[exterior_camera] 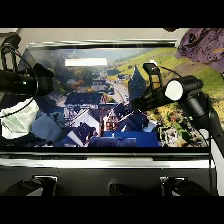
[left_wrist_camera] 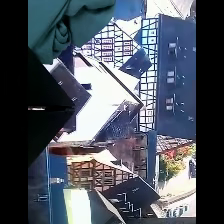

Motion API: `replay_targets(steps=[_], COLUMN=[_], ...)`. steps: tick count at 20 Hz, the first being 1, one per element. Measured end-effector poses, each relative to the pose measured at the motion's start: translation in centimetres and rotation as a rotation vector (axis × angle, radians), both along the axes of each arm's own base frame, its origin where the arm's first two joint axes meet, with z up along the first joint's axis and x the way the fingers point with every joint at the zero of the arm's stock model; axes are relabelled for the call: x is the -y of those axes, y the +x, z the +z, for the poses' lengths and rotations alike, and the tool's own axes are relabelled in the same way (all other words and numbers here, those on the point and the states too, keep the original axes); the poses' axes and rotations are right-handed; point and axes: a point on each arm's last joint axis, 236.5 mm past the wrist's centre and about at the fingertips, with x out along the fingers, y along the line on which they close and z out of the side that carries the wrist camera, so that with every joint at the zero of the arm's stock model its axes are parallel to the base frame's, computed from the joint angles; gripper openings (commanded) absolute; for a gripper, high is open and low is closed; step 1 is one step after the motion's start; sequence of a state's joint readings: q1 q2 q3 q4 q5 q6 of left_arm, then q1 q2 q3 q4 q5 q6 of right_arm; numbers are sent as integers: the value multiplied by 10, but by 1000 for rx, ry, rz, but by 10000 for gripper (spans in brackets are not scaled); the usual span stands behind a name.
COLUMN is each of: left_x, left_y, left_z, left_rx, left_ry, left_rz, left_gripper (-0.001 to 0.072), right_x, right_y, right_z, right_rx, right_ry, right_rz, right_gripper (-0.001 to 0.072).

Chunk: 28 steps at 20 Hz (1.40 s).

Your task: Fold the clothes and pants, and hang the long-sleeved shirts on hangers.

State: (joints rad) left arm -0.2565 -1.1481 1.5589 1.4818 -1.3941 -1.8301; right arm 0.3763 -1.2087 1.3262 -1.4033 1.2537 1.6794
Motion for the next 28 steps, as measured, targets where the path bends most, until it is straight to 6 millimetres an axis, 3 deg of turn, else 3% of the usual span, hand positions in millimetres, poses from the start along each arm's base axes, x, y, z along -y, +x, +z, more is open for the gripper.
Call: replay_targets(steps=[1, 2, 3, 4, 7, 13, 16, 21, 22, 23, 24, 26, 28], left_x=[0, 0, 0, 0, -9, -68, -87, -94, -95, -95, -94, -93, -89], left_y=[0, 0, 0, -1, -18, -60, -77, -77, -74, -72, -70, -67, -62], left_z=[0, 0, 0, -1, -22, -113, -158, -203, -211, -217, -223, -228, -222], left_rx=[0, 2, 0, -10, -136, -371, -453, -459, -458, -459, -460, -453, -423], left_ry=[0, -1, -1, -7, 1, 192, 216, 209, 210, 209, 208, 205, 187], left_rz=[0, 0, 2, 14, 96, 317, 412, 457, 459, 462, 462, 459, 451], left_gripper=[23, 128, 528, 720, 720, 720, 720, 720, 684, 334, 32, 17, 17], right_x=[0, 0, -1, -1, -1, -2, -2, -2, -2, -2, -2, -2, -2], right_y=[0, 0, 1, 2, 4, 5, 5, 4, 4, 4, 4, 4, 2], right_z=[0, 0, 1, 1, 2, 2, 2, 2, 2, 2, 2, 2, 1], right_rx=[0, 2, 6, 11, 17, 21, 20, 20, 19, 18, 18, 16, 8], right_ry=[0, 1, 3, 5, 7, 9, 9, 9, 9, 9, 10, 12, 11], right_rz=[0, 0, -1, -2, -3, -4, -4, -4, -3, -3, -4, -6, -6], right_gripper=[31, 31, 31, 31, 31, 31, 31, 31, 31, 31, 32, 63, 229])
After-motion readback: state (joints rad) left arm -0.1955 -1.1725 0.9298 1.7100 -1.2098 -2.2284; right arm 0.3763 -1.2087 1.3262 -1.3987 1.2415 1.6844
